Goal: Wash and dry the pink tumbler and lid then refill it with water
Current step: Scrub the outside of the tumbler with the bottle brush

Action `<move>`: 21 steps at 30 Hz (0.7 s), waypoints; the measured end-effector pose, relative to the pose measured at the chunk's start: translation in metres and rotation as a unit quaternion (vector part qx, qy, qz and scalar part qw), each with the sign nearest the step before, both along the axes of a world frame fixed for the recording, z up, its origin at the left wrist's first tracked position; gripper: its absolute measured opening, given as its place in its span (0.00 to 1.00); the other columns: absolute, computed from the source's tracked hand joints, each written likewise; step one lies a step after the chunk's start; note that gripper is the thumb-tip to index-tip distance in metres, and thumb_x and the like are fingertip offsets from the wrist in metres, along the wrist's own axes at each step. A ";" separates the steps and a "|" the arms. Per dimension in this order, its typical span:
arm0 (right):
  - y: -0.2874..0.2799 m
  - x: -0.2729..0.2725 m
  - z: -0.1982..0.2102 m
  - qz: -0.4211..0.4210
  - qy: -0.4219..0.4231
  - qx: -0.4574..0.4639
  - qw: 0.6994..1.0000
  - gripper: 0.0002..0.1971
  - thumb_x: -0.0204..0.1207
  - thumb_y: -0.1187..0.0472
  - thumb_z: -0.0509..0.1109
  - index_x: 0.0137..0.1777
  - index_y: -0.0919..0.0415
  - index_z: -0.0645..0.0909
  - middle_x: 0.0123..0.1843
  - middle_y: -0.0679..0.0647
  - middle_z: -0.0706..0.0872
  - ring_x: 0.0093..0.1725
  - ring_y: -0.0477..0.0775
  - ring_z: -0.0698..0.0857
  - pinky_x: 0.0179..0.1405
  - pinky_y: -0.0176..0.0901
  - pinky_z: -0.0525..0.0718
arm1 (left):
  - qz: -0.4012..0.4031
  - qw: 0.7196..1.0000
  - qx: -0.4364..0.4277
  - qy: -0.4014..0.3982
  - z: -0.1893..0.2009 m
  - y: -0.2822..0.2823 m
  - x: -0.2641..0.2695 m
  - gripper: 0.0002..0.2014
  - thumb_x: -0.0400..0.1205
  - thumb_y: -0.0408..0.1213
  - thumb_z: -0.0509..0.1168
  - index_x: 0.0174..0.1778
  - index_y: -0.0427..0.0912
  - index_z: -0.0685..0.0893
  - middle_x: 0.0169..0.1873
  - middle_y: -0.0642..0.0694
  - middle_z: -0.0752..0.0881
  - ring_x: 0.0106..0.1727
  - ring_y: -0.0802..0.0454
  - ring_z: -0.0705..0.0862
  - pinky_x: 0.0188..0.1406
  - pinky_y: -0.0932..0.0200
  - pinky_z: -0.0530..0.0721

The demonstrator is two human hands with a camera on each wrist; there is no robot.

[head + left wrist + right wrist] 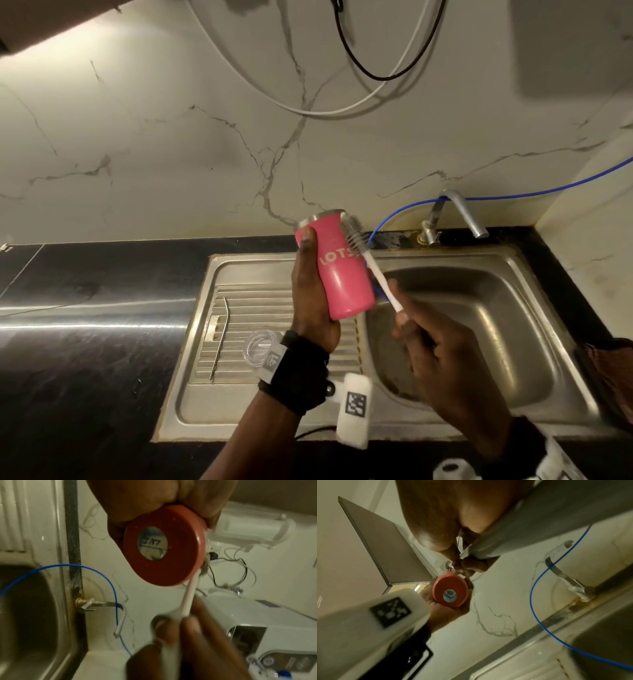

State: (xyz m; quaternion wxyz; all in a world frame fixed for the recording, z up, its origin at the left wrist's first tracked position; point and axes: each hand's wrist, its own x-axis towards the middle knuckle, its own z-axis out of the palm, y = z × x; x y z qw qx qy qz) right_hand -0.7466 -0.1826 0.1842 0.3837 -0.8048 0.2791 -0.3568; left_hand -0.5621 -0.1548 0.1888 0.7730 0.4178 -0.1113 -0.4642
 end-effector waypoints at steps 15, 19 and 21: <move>0.020 -0.025 -0.009 0.047 0.072 -0.075 0.993 0.29 0.84 0.65 0.68 0.83 0.44 0.75 0.44 0.42 0.79 0.39 0.41 0.83 0.43 0.28 0.79 | 0.102 0.994 0.043 -0.004 -0.015 -0.006 0.014 0.40 0.81 0.72 0.67 0.77 0.42 0.82 0.53 0.35 0.89 0.52 0.34 0.88 0.55 0.34 0.91; 0.011 -0.005 0.000 0.023 0.072 -0.080 0.994 0.28 0.86 0.65 0.67 0.83 0.43 0.74 0.43 0.46 0.80 0.37 0.45 0.82 0.40 0.39 0.80 | 0.073 0.996 0.052 -0.003 -0.016 -0.011 0.004 0.46 0.76 0.76 0.72 0.77 0.41 0.83 0.54 0.33 0.87 0.55 0.31 0.86 0.60 0.29 0.87; 0.012 -0.009 -0.002 0.028 0.072 -0.078 0.994 0.26 0.87 0.60 0.64 0.83 0.43 0.74 0.44 0.47 0.81 0.38 0.46 0.83 0.41 0.39 0.80 | 0.082 0.995 0.057 -0.008 -0.012 -0.012 0.010 0.43 0.80 0.74 0.68 0.77 0.40 0.83 0.53 0.35 0.89 0.52 0.33 0.87 0.55 0.34 0.90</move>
